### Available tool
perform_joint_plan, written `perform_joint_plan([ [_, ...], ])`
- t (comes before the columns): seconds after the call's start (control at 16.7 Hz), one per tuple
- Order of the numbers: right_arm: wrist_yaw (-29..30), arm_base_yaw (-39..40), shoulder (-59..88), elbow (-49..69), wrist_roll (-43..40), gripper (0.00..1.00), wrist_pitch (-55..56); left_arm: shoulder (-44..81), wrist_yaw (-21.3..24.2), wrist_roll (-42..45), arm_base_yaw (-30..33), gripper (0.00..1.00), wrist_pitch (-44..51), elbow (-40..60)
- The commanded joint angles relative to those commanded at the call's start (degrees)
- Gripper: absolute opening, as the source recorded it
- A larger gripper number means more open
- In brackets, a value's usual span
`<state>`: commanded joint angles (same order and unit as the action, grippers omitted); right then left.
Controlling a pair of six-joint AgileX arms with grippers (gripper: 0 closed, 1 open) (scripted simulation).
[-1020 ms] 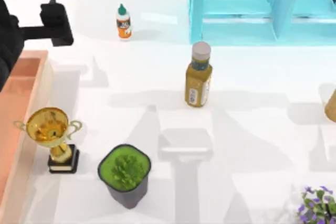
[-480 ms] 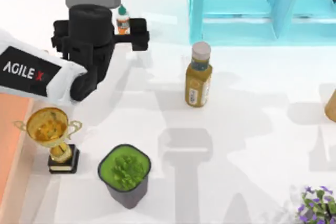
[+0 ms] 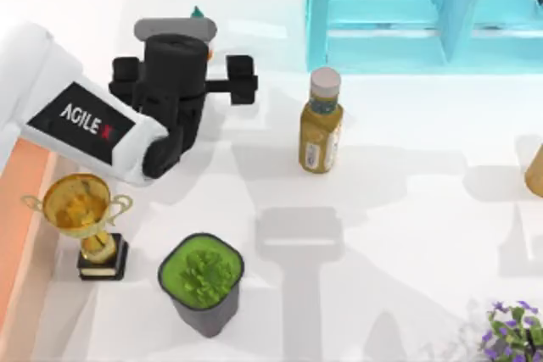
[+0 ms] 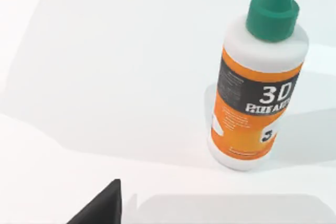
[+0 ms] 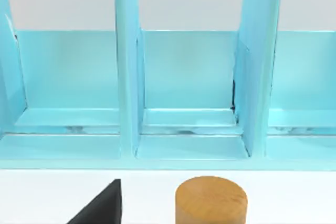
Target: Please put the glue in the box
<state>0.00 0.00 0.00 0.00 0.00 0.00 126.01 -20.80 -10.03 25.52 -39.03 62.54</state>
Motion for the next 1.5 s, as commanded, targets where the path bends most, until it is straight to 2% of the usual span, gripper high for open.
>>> perform_joint_plan([
  [0.3, 0.00, 0.00, 0.00, 0.00, 0.00, 1.00, 0.00, 0.72, -0.11, -0.01, -0.08, 1.00, 0.69, 1.88],
  [0.66, 0.00, 0.00, 0.00, 0.00, 0.00, 1.00, 0.00, 12.60, 0.33, 0.06, -0.17, 1.00, 2.33, 15.01],
  [0.96, 0.00, 0.00, 0.00, 0.00, 0.00, 1.00, 0.00, 18.63, 3.22, 1.32, -3.25, 1.00, 5.83, 24.82],
  [1.32, 0.00, 0.00, 0.00, 0.00, 0.00, 1.00, 0.00, 19.17, 4.02, 1.67, -4.10, 1.00, 7.08, 26.77],
  [1.5, 0.00, 0.00, 0.00, 0.00, 0.00, 1.00, 0.00, 19.17, 4.02, 1.67, -4.10, 0.77, 7.08, 26.77],
])
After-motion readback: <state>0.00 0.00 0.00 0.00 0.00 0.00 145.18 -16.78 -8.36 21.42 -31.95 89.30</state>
